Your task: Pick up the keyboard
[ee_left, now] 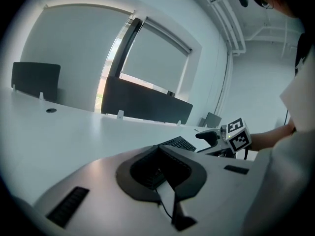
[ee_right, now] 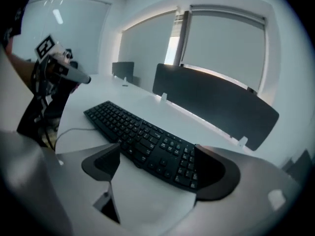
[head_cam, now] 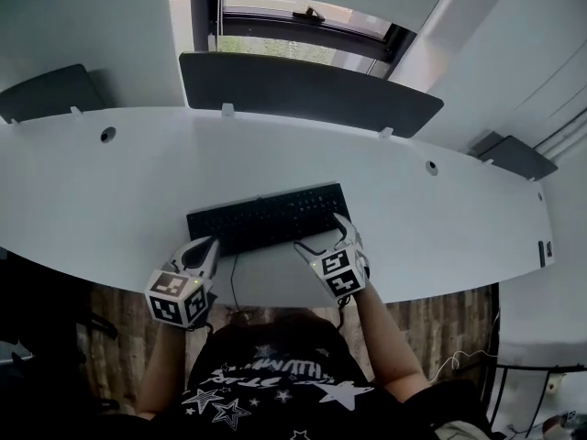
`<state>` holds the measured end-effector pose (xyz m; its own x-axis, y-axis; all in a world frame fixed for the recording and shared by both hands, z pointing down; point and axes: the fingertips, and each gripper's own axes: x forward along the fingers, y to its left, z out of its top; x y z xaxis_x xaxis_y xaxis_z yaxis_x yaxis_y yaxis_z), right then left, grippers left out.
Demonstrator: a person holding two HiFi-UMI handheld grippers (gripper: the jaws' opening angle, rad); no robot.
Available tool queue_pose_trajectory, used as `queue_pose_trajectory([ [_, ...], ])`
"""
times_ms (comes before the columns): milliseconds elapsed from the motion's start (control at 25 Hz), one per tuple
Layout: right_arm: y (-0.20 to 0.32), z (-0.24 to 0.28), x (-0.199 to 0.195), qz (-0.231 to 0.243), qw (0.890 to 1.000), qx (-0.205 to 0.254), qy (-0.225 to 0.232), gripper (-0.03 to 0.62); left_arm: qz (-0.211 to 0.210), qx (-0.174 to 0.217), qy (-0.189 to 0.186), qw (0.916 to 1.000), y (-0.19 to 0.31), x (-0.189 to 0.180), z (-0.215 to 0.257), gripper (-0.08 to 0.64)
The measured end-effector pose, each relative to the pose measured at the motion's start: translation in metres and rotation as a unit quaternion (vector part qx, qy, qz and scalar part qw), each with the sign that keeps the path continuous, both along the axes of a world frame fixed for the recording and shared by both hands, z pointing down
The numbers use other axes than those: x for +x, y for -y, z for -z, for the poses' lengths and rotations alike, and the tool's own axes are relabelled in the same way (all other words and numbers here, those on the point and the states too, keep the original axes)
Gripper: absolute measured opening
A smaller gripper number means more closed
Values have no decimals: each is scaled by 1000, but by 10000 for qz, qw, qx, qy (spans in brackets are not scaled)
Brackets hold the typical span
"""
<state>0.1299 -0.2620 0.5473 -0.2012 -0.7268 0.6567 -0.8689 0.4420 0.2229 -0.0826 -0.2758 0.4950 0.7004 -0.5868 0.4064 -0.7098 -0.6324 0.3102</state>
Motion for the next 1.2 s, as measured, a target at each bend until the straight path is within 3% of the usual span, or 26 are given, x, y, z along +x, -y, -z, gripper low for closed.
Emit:
queue_pose_trajectory([
  [160, 16, -17, 14, 1060, 9884, -252, -1062, 453, 219, -6, 122, 9997, 6, 10, 1, 9],
  [400, 28, -48, 28, 2476, 9442, -742, -2042, 486, 596, -64, 220, 9980, 10, 17, -2, 9],
  [520, 33, -56, 27, 2855, 9299, -826, -2167, 488, 790, -131, 270, 9964, 10, 13, -5, 9],
  [680, 33, -71, 21, 3210, 9126, -1086, -2287, 536, 989, -188, 332, 9944, 12, 4, -7, 9],
  [920, 50, -77, 17, 3425, 9013, -1095, -2416, 575, 1128, -205, 382, 9927, 12, -2, -12, 9],
  [1200, 52, -90, 16, 3735, 8787, -1858, -2322, 576, 1172, -227, 318, 9923, 5, -5, -14, 9],
])
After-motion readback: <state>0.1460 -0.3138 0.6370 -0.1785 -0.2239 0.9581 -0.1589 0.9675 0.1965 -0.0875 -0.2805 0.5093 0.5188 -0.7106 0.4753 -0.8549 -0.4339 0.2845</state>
